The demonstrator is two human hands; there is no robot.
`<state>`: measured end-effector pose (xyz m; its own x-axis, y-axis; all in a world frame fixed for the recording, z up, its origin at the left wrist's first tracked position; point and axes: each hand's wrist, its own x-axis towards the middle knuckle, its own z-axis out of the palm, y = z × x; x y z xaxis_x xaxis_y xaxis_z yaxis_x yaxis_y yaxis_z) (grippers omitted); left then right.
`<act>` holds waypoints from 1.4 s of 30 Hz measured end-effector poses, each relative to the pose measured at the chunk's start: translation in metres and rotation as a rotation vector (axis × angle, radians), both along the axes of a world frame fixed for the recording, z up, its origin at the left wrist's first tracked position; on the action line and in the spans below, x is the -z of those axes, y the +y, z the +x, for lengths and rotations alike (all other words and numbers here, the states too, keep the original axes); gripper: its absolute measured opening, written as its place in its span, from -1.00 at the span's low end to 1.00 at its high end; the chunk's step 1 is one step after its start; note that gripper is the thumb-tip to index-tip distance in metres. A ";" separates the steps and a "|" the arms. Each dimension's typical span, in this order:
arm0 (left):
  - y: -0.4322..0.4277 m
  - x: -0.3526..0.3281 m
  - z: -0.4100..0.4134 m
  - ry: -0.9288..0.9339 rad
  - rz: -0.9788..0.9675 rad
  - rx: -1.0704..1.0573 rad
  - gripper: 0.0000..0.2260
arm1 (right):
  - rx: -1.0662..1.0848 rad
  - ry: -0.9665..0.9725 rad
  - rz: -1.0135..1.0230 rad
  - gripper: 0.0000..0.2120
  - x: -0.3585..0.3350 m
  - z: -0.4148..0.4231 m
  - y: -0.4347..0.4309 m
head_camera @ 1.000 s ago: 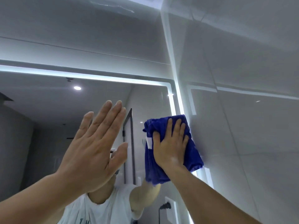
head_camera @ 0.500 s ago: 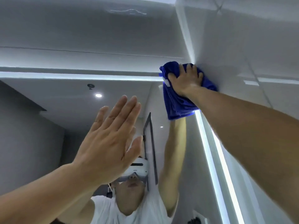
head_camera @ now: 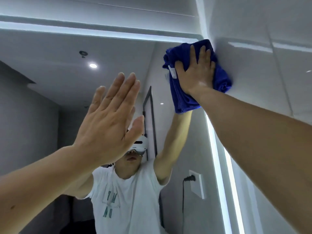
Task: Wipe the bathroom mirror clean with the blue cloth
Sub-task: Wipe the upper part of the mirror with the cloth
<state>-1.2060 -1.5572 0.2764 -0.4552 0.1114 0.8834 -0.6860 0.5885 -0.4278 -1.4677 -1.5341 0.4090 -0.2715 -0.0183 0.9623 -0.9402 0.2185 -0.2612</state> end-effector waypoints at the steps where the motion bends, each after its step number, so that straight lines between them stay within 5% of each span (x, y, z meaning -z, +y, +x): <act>1: -0.001 0.004 0.002 0.000 0.007 0.008 -0.38 | -0.004 0.001 -0.008 -0.33 0.012 0.000 -0.001; 32: 0.005 0.147 -0.033 -0.066 0.280 -0.026 -0.38 | -0.076 -0.219 0.164 -0.35 0.374 0.012 0.008; 42: 0.007 0.197 -0.039 -0.073 0.350 -0.087 -0.39 | -0.137 -0.082 0.353 -0.42 0.531 -0.001 0.024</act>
<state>-1.2455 -1.5499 0.0797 -0.5128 -0.2342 0.8259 -0.7153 0.6486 -0.2602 -1.4691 -1.5101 -0.1219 -0.3195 -0.3857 0.8655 -0.9460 0.1826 -0.2679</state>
